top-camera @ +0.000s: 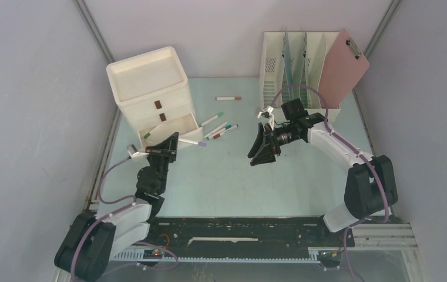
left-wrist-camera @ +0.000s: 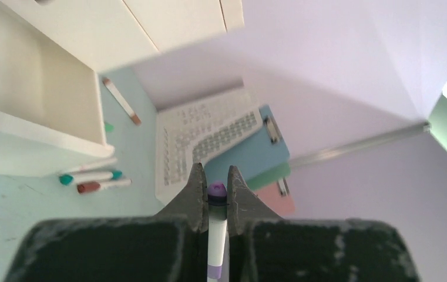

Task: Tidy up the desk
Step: Place the stationery in the drawer.

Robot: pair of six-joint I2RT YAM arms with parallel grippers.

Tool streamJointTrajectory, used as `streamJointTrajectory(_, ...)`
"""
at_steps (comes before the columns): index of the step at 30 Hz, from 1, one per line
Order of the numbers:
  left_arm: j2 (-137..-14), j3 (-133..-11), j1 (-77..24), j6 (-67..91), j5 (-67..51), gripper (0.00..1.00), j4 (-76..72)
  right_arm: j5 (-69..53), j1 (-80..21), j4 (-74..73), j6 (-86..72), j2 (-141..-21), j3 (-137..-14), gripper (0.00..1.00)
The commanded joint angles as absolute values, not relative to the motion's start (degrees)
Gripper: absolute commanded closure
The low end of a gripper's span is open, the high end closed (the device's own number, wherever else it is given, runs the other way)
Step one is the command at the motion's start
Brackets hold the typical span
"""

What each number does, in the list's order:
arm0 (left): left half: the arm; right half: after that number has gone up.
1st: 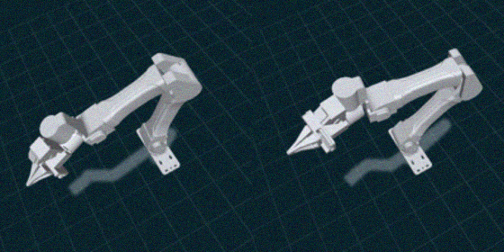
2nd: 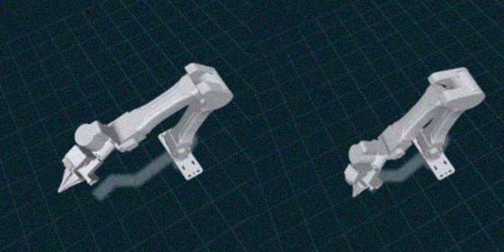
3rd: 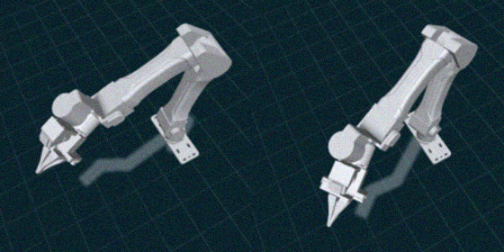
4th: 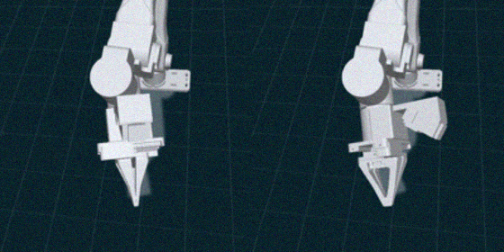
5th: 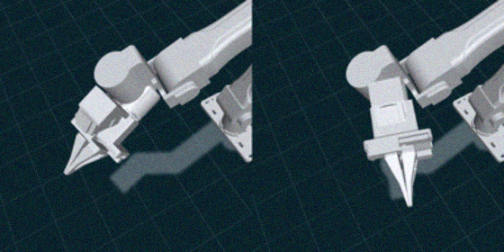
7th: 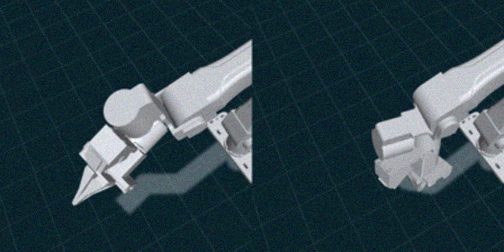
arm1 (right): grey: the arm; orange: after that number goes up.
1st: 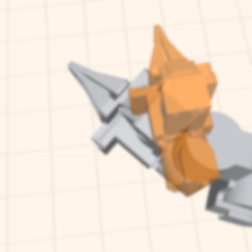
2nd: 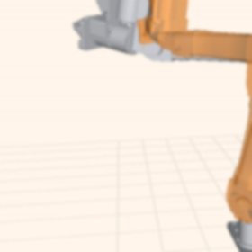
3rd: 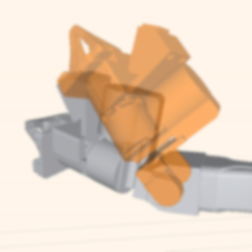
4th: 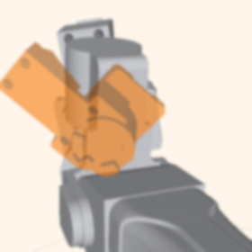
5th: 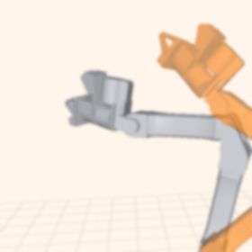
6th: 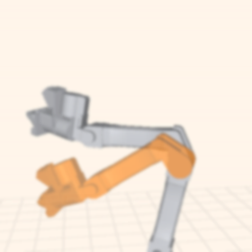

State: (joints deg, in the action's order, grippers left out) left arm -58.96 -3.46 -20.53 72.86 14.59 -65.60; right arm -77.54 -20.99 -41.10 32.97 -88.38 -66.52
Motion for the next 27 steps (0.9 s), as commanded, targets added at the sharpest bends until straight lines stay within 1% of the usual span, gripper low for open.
streamJointTrajectory(1,-51.40,-2.55,-19.65,74.76,32.30,1.00,-57.03,-77.54,-20.88,-41.57,34.01,-86.75,-67.77,0.40)
streamJointTrajectory(6,-40.12,-7.56,-18.55,74.93,46.63,1.00,-36.31,-77.26,-20.71,-41.49,34.05,-86.51,-67.81,0.39)
streamJointTrajectory(9,-37.29,-9.74,-16.82,75.06,50.32,1.00,-30.12,-77.23,-20.61,-41.40,34.08,-86.57,-67.77,0.39)
streamJointTrajectory(16,-40.63,-12.05,-9.23,77.87,43.71,1.00,-28.93,-77.07,-20.58,-41.55,34.11,-86.91,-67.79,0.39)
streamJointTrajectory(23,-49.10,-16.63,-4.13,77.98,36.62,0.98,-29.26,-76.92,-20.58,-41.79,34.42,-86.75,-67.80,0.39)
streamJointTrajectory(27,-54.54,-17.86,-2.67,77.99,33.67,0.97,-32.56,-76.80,-20.57,-41.87,34.55,-86.57,-67.83,0.39)
